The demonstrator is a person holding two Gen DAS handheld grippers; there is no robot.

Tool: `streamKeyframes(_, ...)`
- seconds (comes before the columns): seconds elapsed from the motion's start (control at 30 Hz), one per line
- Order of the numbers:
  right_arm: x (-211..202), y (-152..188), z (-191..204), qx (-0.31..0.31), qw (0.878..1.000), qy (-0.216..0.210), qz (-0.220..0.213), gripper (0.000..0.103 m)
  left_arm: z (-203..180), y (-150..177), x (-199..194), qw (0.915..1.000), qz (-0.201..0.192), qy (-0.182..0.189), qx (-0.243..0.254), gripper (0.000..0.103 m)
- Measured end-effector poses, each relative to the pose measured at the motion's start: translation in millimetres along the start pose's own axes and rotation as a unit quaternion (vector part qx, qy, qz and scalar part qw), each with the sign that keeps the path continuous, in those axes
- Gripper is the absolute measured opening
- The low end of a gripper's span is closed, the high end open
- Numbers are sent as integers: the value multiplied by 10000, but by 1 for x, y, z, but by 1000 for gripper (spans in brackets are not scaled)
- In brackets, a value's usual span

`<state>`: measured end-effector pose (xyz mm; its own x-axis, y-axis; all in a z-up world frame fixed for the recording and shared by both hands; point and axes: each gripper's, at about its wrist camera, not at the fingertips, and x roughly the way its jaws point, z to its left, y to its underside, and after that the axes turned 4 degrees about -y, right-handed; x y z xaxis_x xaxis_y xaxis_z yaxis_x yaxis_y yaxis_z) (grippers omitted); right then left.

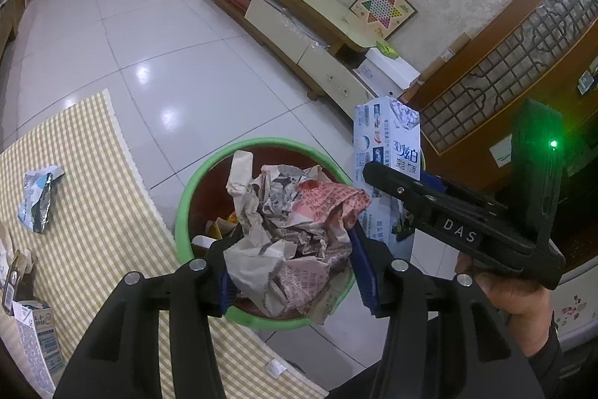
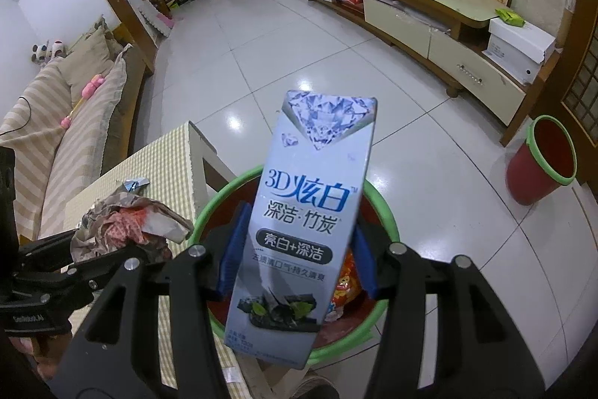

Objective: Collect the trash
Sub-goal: 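Open both grippers over the bin to drop the paper and box, then move both open grippers back over the table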

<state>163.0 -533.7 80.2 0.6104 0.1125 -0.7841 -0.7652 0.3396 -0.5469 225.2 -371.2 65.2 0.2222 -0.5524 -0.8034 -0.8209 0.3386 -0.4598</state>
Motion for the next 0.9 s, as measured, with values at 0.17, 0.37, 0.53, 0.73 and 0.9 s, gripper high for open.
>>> streamKeyframes(0.17,3,1,0,-12,10000,10,82,54,-2,0,-3,10000,-80,-33,5,77)
streamKeyframes(0.37,2,0,2,-14,10000,16,31,72,1,1,-13,9997,-226,-2,55,95)
streamKeyframes(0.53,1,1,5,-41,10000,1,-16,81,11,6,-28,9995,-299,-90,-14,95)
streamKeyframes(0.73,2,0,18,-164,9998,-108,-54,87,38,19,-53,9985,-381,-357,-152,95)
streamKeyframes(0.9,4,1,34,-293,9992,-261,-49,93,65,32,-81,9959,-533,-638,-359,95)
